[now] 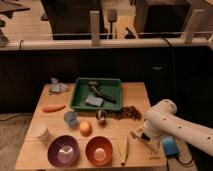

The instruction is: Place eraser in purple bowl

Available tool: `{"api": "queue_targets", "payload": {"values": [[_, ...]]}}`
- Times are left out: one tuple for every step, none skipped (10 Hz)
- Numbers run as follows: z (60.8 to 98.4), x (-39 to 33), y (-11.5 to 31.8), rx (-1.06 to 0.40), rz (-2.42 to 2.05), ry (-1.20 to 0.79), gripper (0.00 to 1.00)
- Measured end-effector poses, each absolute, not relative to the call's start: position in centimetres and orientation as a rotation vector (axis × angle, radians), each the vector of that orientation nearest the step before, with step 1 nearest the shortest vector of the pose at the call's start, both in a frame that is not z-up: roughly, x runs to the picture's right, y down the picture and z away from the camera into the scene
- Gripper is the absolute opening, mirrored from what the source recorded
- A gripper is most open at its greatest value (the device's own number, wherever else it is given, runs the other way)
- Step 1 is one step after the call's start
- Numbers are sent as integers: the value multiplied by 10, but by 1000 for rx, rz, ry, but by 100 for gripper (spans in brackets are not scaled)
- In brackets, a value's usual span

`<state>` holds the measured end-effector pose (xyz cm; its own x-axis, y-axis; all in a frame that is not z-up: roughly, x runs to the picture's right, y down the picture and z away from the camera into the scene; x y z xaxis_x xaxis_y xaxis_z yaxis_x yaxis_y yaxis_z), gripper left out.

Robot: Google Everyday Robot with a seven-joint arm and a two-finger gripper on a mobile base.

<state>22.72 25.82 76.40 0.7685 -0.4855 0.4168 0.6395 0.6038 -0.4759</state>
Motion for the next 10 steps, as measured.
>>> {"api": "queue_targets", "payload": {"values": [[763,228,257,-647,-642,-258,80],[762,229,257,-646,-629,-258,80],[762,229,256,-645,-617,-260,80],[761,229,256,-645,-606,-262,80],[760,229,257,-644,-597,-263,80],[759,230,256,-643,-583,-265,80],[759,230,255,-643,-565,-268,80],[758,230,255,-642,-555,-269,80],[758,228,255,-642,-546,-270,80],[758,223,256,-643,-537,-273,80]]}}
